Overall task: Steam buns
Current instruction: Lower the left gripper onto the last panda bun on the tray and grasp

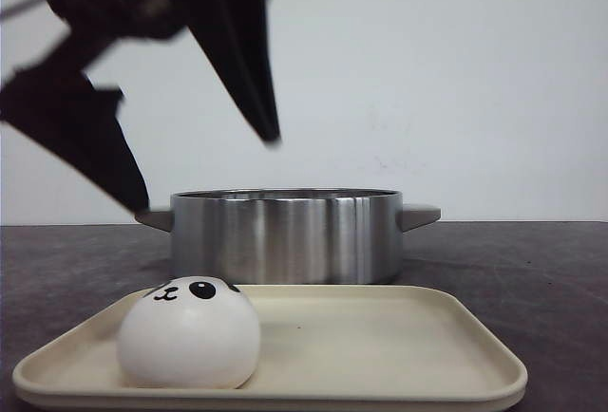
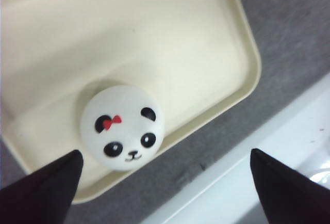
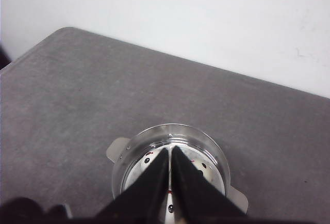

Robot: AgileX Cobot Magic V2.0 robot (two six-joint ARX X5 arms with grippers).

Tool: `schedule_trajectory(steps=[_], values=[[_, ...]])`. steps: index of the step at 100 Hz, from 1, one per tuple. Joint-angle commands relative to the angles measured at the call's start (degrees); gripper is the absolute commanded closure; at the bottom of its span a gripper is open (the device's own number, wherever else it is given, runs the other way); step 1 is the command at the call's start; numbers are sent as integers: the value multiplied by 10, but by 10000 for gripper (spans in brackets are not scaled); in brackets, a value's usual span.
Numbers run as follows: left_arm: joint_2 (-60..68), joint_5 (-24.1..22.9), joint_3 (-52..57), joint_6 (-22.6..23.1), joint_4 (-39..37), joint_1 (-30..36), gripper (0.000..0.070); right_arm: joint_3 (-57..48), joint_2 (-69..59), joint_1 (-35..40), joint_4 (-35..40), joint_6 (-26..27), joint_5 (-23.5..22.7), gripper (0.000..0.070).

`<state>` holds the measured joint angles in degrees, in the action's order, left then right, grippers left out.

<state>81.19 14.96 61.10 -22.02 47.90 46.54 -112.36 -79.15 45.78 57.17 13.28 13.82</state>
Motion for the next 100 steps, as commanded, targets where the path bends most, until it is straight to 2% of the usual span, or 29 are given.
schedule_trajectory(steps=[1,51,56,57,59,60,64,67,87,100], values=[[29,-1,6,2,-2,9,69,-11,-7,6,-5,-4,2,700],[134,-6,6,15,-11,16,80,-11,-6,6,2,-6,1,700],[135,-6,6,24,-8,16,179,-11,-6,6,2,-7,2,700],[135,-6,6,26,-8,16,236,-11,-6,6,2,-6,2,700],[135,-6,6,29,-7,16,301,-11,-6,6,2,-6,2,700],[135,-6,6,31,-8,16,372,-11,-6,6,2,-6,2,700],[135,-6,6,35,-8,16,568,-11,-6,6,3,-6,2,700],[135,-6,6,37,-8,16,690,-11,-6,6,3,-6,2,700],[134,-30,7,57,-8,16,690,-11,-6,6,10,-6,2,700],[119,-31,14,62,-7,16,691,-11,-6,6,13,-6,2,700]])
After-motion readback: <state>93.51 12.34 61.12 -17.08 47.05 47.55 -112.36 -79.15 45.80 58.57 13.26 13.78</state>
